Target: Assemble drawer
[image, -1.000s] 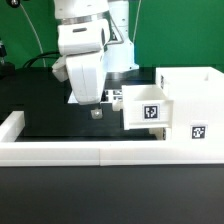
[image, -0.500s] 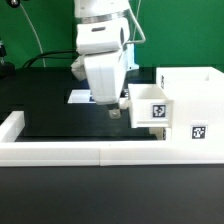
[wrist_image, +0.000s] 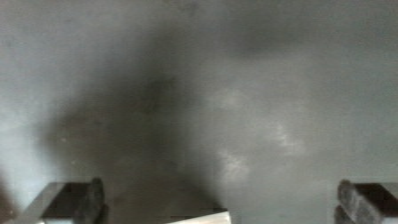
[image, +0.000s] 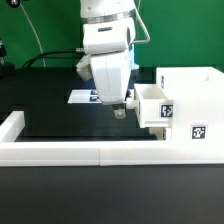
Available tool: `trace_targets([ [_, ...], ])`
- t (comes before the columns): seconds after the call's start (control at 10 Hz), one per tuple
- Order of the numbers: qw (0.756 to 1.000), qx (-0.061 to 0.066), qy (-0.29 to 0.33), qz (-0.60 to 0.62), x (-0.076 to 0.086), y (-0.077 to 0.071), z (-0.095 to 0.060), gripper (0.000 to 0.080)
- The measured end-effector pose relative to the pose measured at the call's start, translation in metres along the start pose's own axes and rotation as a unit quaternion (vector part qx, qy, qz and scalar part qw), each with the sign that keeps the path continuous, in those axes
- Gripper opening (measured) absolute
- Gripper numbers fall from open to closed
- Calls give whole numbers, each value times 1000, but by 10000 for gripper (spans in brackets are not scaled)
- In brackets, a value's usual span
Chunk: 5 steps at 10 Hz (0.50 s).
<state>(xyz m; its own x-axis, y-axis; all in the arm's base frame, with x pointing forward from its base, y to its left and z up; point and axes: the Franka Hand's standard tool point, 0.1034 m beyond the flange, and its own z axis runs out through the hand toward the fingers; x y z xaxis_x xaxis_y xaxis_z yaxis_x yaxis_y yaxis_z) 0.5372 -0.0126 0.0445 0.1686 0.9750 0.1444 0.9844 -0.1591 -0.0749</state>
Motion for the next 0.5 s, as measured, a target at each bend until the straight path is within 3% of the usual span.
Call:
trace_targets([
  [0.5, 1000, 0, 4, 12, 33, -3, 3, 649],
])
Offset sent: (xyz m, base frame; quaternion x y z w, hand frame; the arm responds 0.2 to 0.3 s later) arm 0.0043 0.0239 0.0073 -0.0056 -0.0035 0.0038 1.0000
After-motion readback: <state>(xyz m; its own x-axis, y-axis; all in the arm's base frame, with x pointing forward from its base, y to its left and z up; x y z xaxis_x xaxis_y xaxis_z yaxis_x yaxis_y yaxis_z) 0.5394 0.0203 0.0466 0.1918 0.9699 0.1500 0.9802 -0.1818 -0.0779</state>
